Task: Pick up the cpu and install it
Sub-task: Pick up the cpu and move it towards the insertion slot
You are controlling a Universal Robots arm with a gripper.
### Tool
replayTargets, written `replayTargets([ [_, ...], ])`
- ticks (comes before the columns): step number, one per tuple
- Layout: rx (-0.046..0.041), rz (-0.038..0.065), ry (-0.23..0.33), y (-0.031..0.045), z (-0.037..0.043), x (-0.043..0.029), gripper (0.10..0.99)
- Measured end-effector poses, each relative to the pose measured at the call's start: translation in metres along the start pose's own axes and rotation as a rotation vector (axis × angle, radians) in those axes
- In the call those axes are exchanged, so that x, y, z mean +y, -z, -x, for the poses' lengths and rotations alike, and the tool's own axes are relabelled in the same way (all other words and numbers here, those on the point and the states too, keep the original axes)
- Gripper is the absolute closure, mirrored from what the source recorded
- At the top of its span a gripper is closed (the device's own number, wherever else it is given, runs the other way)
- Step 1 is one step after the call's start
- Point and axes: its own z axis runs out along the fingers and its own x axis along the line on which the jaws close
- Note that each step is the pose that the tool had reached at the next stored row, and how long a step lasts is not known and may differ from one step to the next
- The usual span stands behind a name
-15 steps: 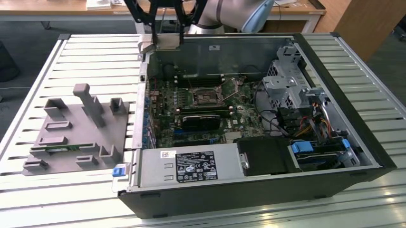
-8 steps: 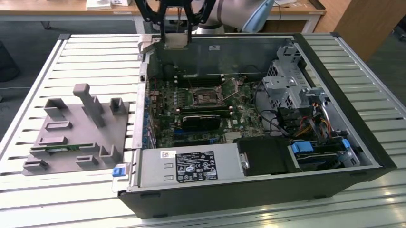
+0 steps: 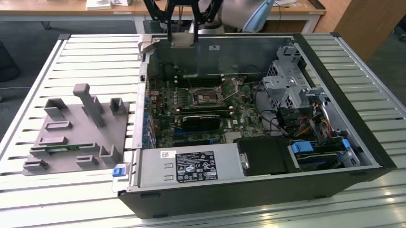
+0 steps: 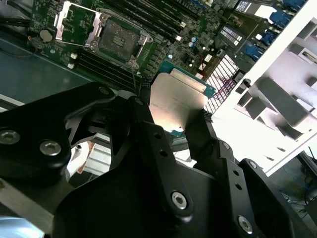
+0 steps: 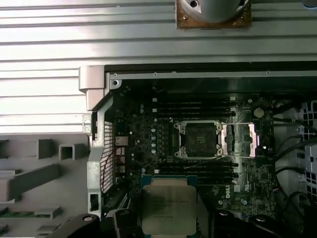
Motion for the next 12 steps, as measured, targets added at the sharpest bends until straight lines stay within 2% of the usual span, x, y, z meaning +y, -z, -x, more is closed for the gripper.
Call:
replayTargets([
  [12, 0.0000, 0.000, 0.000, -0.0007, 0.0167, 0.0051, 0.553],
])
